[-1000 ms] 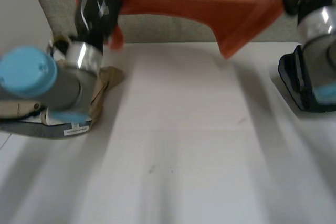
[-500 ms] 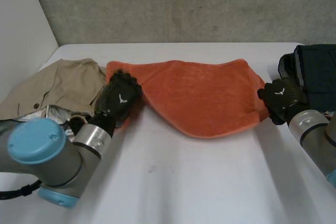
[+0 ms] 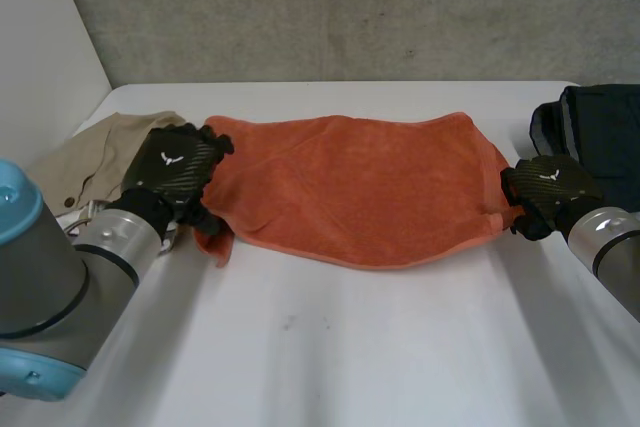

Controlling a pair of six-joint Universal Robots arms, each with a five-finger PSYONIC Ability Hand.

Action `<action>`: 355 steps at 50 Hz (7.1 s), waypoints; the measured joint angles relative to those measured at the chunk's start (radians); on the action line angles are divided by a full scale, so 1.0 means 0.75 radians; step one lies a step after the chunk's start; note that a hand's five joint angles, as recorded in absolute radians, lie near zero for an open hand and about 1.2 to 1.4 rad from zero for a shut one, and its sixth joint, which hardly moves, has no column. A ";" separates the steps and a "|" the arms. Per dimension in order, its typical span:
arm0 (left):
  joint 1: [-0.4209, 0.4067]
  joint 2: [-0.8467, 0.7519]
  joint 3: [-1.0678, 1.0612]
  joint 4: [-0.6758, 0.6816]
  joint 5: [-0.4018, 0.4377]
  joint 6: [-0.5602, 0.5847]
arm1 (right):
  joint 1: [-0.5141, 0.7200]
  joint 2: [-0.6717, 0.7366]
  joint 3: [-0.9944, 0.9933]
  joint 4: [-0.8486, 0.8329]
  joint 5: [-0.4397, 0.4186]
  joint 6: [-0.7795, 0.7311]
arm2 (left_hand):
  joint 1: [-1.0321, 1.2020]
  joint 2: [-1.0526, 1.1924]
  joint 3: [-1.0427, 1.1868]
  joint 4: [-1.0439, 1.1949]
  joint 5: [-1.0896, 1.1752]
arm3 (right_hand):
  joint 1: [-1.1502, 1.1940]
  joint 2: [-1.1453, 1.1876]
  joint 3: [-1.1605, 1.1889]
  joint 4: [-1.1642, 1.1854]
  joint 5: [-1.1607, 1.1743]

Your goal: Fold the laundry.

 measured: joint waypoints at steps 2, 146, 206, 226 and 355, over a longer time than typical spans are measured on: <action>0.014 -0.002 0.010 -0.037 -0.002 -0.030 | 0.000 0.000 0.000 0.000 0.000 -0.001 | 0.000 0.000 0.000 0.000 0.000 | 0.000 0.000 0.000 0.000 0.000; -0.001 -0.464 0.100 0.504 0.057 0.684 | 0.102 0.113 -0.261 0.154 0.202 -0.246 | 1.013 1.088 1.079 1.109 1.044 | 0.000 0.000 0.000 0.000 0.000; -0.044 -0.934 0.893 0.209 -0.097 0.874 | 0.012 0.449 -0.537 -0.233 0.388 -0.583 | 1.013 1.088 1.079 1.109 1.044 | 0.000 0.000 0.000 0.000 0.000; -0.092 -0.899 0.859 0.363 -0.094 0.852 | 0.107 0.449 -0.565 -0.275 0.579 -0.572 | -0.271 -0.237 -0.226 -0.225 -0.186 | -1.054 -1.261 -1.299 -1.274 -1.234; -0.249 -0.834 0.954 -0.169 -0.208 -0.438 | 0.140 -0.920 -0.246 0.181 -0.254 -0.013 | -0.155 -0.153 -0.148 -0.140 -0.145 | 0.008 0.000 -0.008 -0.001 -0.010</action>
